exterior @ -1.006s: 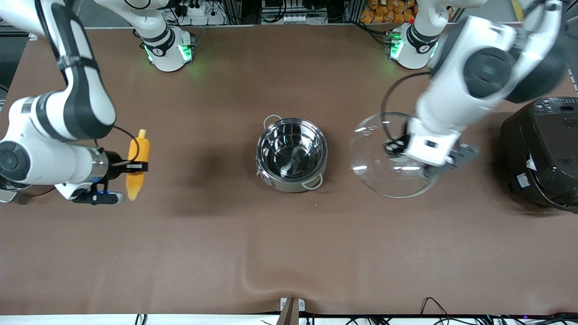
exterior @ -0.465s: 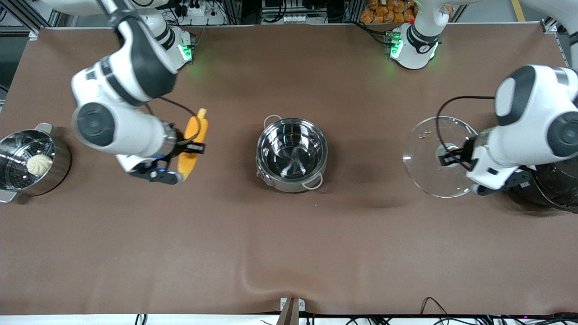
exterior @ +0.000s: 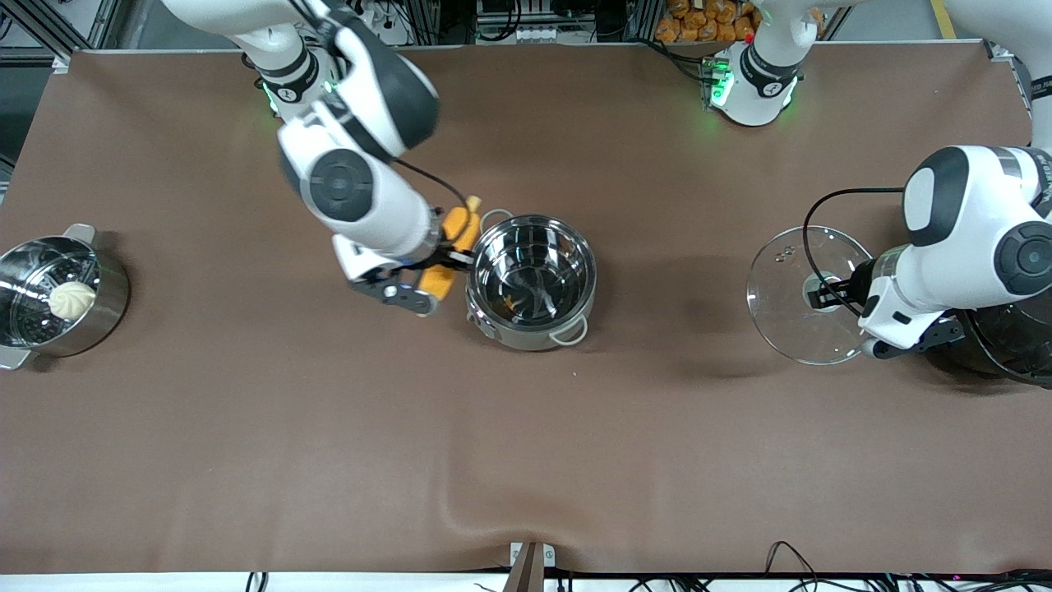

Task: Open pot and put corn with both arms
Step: 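Carry the corn over the open pot and lower it in with the right gripper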

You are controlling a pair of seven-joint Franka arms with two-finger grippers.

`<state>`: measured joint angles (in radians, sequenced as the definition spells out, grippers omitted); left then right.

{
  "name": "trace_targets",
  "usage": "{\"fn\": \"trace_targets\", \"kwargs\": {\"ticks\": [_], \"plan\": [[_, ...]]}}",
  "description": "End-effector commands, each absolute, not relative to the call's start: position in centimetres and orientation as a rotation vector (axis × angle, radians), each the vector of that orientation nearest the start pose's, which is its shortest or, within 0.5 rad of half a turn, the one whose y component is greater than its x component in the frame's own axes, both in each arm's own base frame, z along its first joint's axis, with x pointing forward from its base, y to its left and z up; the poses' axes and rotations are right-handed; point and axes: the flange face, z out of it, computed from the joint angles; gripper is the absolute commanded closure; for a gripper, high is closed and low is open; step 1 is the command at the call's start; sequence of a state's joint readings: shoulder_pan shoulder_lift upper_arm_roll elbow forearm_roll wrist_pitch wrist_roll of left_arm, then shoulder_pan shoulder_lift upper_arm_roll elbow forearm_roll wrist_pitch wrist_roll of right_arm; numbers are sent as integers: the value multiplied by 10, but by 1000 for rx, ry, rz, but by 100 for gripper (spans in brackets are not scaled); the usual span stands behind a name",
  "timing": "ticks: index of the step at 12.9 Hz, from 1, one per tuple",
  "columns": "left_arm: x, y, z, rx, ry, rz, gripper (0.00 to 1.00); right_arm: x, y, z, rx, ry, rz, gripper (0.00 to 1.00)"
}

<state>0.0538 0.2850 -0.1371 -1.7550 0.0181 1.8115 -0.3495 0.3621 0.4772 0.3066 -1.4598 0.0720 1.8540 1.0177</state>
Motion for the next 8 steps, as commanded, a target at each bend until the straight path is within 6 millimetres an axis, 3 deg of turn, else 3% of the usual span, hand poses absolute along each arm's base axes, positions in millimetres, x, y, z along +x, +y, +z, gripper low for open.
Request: {"fn": "trace_targets", "kwargs": {"ticks": [1,5,8], "plan": [[597,-35,400,-3075,-336,291,100,543,447,375,-3002,698,202,100],[588,-16,356,-3055,-297,162,100,526,490,335,-2986,759,148,100],[577,-3,324,-3073,-270,79,100,525,497,327,-2993,771,133,96]]}}
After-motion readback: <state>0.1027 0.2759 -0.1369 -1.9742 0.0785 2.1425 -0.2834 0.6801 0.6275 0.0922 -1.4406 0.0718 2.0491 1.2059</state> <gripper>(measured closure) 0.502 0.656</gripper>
